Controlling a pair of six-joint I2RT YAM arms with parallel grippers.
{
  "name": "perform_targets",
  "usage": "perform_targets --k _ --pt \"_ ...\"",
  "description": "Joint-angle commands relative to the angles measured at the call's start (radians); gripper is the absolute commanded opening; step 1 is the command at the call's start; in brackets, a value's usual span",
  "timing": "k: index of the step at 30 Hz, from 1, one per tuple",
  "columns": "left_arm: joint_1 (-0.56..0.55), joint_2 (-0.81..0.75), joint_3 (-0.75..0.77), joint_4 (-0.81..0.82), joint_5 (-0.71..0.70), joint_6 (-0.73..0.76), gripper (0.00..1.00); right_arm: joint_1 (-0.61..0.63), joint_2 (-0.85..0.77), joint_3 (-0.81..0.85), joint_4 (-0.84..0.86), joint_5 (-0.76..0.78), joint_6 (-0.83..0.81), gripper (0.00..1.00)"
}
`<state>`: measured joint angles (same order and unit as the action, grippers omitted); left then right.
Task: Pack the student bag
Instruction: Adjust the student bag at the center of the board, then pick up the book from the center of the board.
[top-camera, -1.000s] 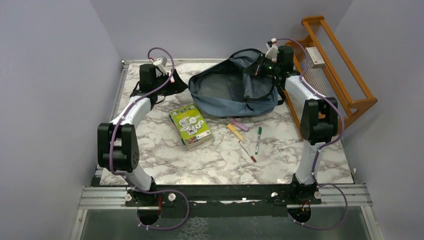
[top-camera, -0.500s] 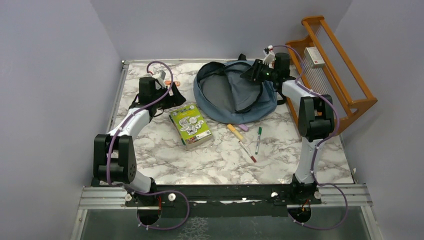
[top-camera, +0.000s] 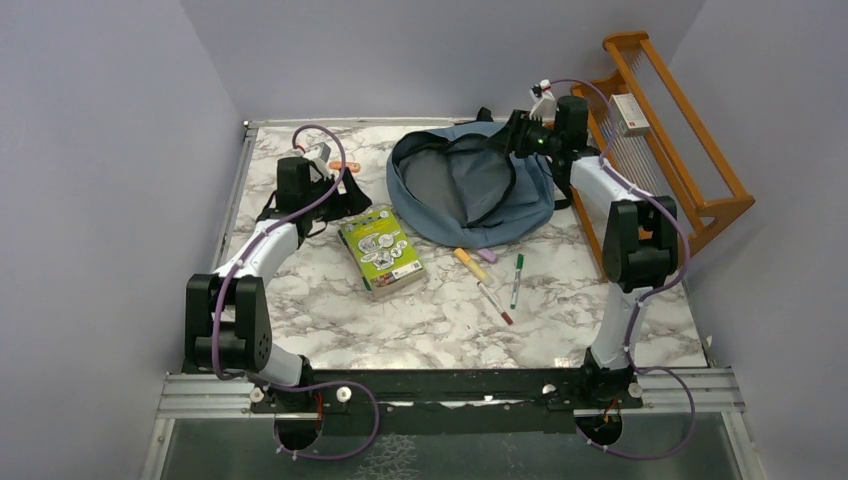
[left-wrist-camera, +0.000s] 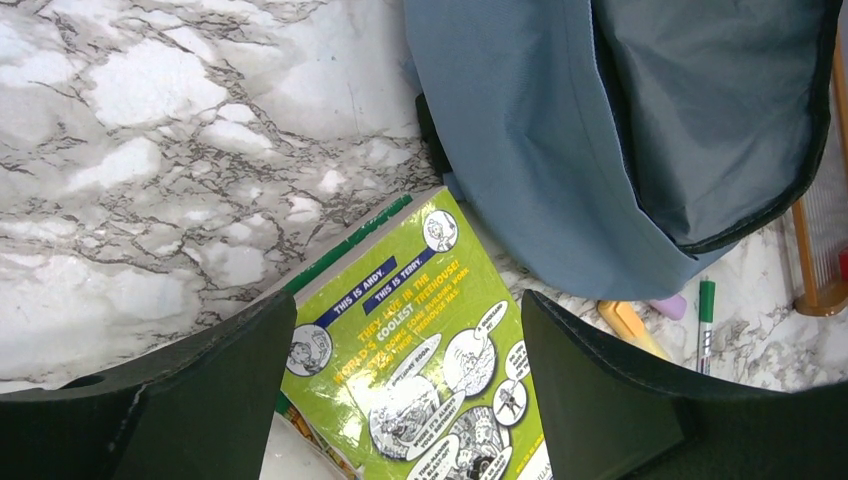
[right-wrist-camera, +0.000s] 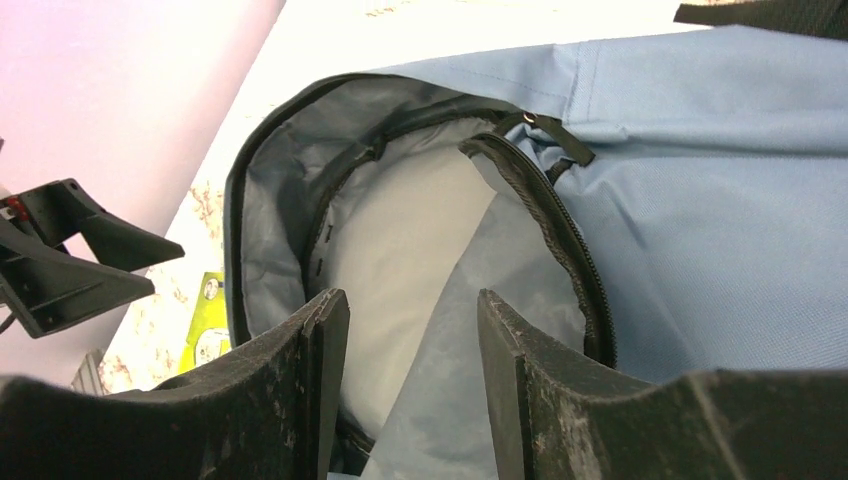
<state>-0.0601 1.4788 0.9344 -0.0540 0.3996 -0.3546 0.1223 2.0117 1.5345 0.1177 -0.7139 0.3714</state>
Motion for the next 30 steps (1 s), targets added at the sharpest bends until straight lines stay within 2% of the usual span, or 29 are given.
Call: perform_targets --k 1,9,14,19,22,28,30 --pt "0.004 -0.053 -0.025 0.004 0.0 -0.004 0.84 -0.005 -0.065 0.026 -0.025 -0.039 -0.026 0.55" --pt "0.005 -0.086 -0.043 -0.019 -0.017 -0.02 0.84 0.024 -0.12 0.011 -0.059 -0.039 -0.041 0.55" --pt "0.004 -0.129 -0.068 -0.063 -0.049 -0.079 0.84 0.084 -0.194 -0.05 -0.14 0.06 -0.07 0.55" --pt "0.005 -0.203 -0.119 -0.114 -0.108 -0.116 0.86 0.182 -0.328 -0.227 -0.153 0.208 -0.047 0.58" --pt "0.003 -0.243 -0.172 -0.112 -0.104 -0.153 0.87 0.25 -0.405 -0.362 -0.129 0.244 0.033 0.6" --pt "-0.001 -0.258 -0.282 -0.053 -0.07 -0.209 0.88 0.402 -0.541 -0.704 0.135 0.3 0.323 0.68" --pt "-0.005 -0.252 -0.317 0.003 -0.04 -0.235 0.85 0.437 -0.563 -0.799 0.226 0.341 0.406 0.71"
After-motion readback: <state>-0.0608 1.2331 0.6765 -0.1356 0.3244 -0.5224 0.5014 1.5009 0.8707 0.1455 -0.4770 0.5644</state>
